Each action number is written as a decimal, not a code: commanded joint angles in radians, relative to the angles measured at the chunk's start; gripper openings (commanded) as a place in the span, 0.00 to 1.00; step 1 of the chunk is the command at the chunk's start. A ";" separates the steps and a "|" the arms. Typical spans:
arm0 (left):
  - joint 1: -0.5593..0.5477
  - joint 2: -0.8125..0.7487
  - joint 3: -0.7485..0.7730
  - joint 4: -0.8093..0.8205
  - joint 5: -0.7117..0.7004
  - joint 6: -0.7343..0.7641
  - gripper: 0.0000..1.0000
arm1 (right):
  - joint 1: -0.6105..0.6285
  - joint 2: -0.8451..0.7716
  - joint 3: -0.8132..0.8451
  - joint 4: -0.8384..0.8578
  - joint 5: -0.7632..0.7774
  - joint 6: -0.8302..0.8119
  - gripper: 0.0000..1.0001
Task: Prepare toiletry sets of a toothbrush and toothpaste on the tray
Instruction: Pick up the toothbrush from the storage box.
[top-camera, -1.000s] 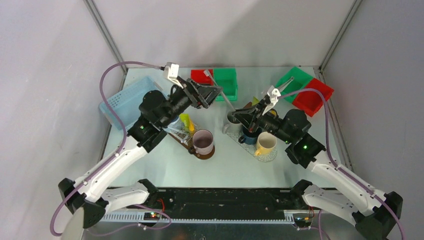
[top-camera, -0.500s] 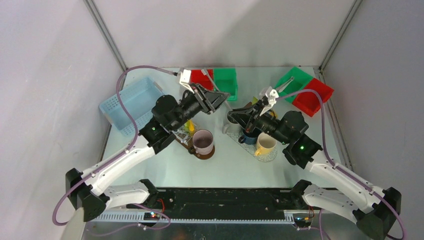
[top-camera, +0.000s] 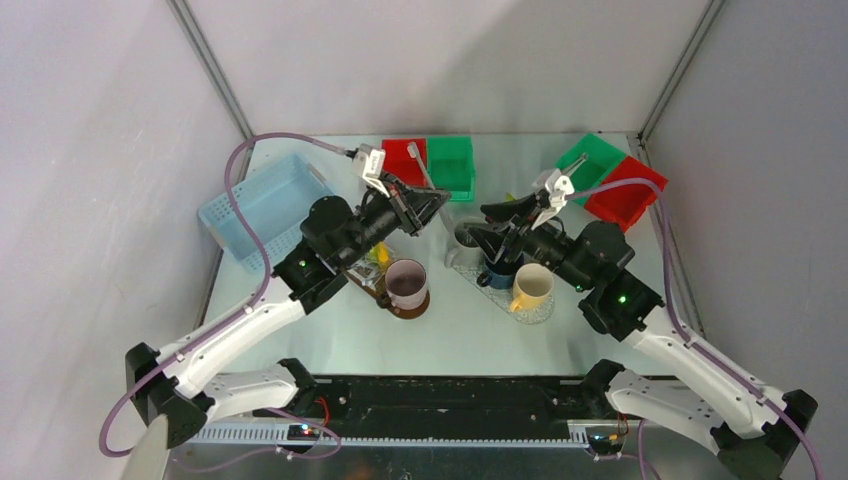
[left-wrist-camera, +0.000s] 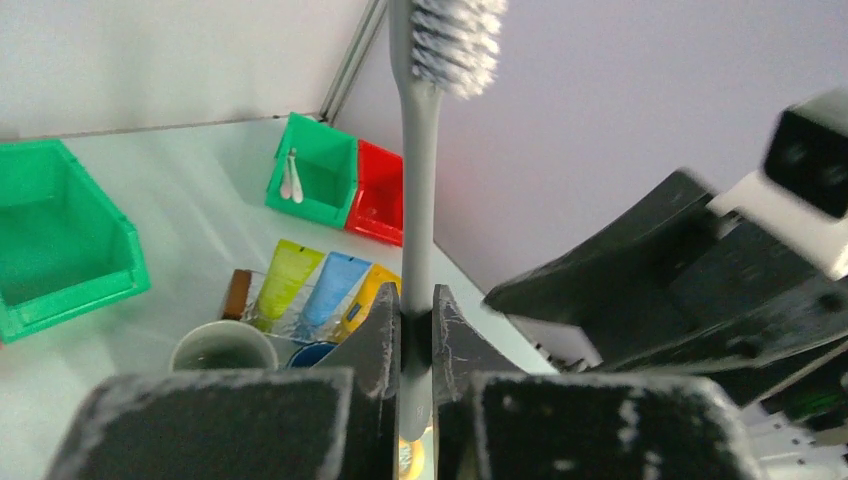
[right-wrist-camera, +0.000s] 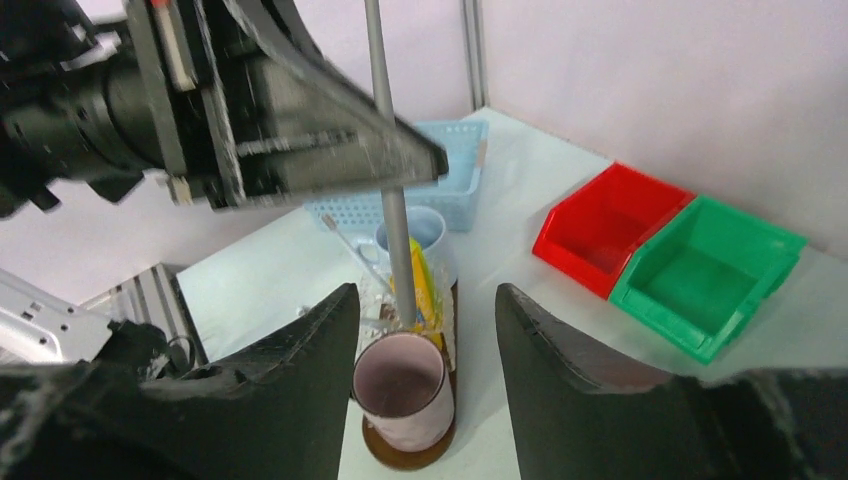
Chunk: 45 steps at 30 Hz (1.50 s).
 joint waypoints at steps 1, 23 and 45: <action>-0.013 -0.019 0.007 -0.038 0.016 0.159 0.00 | 0.003 -0.008 0.116 -0.046 0.039 -0.044 0.56; -0.113 0.043 0.066 -0.127 0.055 0.342 0.00 | 0.008 0.218 0.272 -0.003 -0.063 0.001 0.40; -0.110 -0.119 -0.104 -0.218 -0.275 0.282 1.00 | -0.173 0.340 0.135 0.194 -0.086 -0.159 0.00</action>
